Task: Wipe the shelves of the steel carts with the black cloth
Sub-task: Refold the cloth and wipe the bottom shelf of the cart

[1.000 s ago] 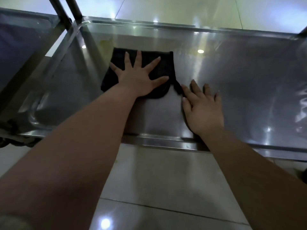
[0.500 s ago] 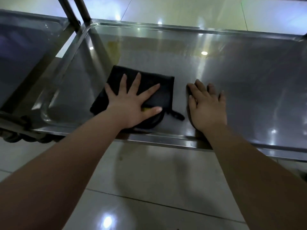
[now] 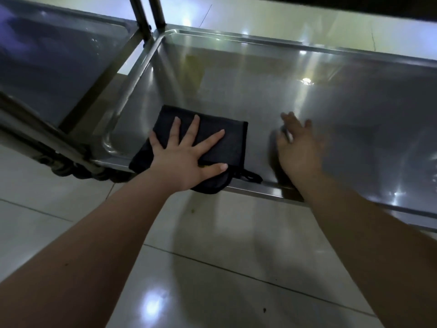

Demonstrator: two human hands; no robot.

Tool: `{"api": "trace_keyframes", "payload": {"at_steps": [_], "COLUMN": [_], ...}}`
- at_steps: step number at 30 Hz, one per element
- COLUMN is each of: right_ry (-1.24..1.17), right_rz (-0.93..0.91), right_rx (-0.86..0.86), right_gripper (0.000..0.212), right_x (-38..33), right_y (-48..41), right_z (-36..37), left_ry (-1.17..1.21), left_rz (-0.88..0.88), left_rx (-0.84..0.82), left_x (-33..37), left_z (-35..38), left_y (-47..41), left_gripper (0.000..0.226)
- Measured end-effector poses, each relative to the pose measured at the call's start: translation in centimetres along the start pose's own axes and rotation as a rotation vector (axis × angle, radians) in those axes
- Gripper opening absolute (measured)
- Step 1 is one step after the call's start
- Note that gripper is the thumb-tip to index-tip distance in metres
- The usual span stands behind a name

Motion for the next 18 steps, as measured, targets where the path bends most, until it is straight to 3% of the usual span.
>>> {"api": "trace_keyframes", "payload": {"at_steps": [2, 4, 9, 18], "right_ry": [-0.090, 0.055, 0.378, 0.447], "right_rz": [-0.104, -0.147, -0.151, -0.134], "right_rx": [-0.028, -0.075, -0.182, -0.182], "right_gripper": [0.048, 0.047, 0.052, 0.055], "right_x": [-4.0, -6.1, -5.1, -5.3], "right_y": [0.3, 0.3, 0.4, 0.8], "right_z": [1.5, 2.8, 4.7, 5.4], "left_ry": [0.026, 0.038, 0.038, -0.033], "left_rz": [-0.001, -0.021, -0.064, 0.004], "left_rx": [-0.006, -0.002, -0.021, 0.114], "left_x": [-1.0, -2.8, -7.9, -8.1], "left_z": [-0.2, -0.3, -0.7, -2.0], "left_y": [0.1, 0.2, 0.4, -4.3], "left_gripper": [0.075, 0.076, 0.080, 0.082]}}
Point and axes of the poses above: each hand's wrist, its own y-axis away from the middle knuckle, its own z-axis out of the palm, x = y × z, the point moved 6 cm from there along -y, towards the middle knuckle
